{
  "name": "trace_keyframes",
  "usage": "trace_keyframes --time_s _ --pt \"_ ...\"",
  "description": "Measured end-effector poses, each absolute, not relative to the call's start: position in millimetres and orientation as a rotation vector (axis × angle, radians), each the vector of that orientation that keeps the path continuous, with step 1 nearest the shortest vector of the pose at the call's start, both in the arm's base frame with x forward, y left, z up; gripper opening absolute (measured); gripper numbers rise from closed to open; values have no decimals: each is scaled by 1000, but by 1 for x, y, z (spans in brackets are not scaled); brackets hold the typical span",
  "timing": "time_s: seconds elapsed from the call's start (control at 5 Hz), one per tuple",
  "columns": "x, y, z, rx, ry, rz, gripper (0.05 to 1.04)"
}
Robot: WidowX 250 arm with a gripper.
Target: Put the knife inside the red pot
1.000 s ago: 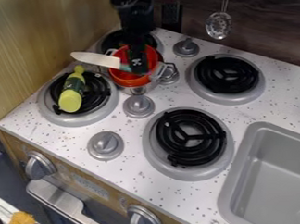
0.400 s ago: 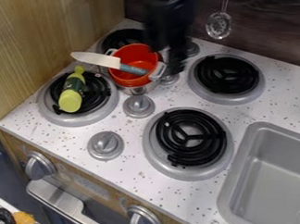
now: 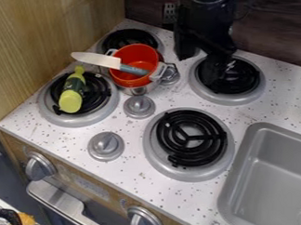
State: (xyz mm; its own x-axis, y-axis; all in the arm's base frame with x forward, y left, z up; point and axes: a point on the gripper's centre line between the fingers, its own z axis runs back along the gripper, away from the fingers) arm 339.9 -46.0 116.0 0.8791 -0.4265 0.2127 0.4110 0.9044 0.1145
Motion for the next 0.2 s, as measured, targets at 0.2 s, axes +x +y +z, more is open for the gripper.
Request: trace_keyframes --time_s 0.2 --pt "355 -51 122 60 -330 -413 999"
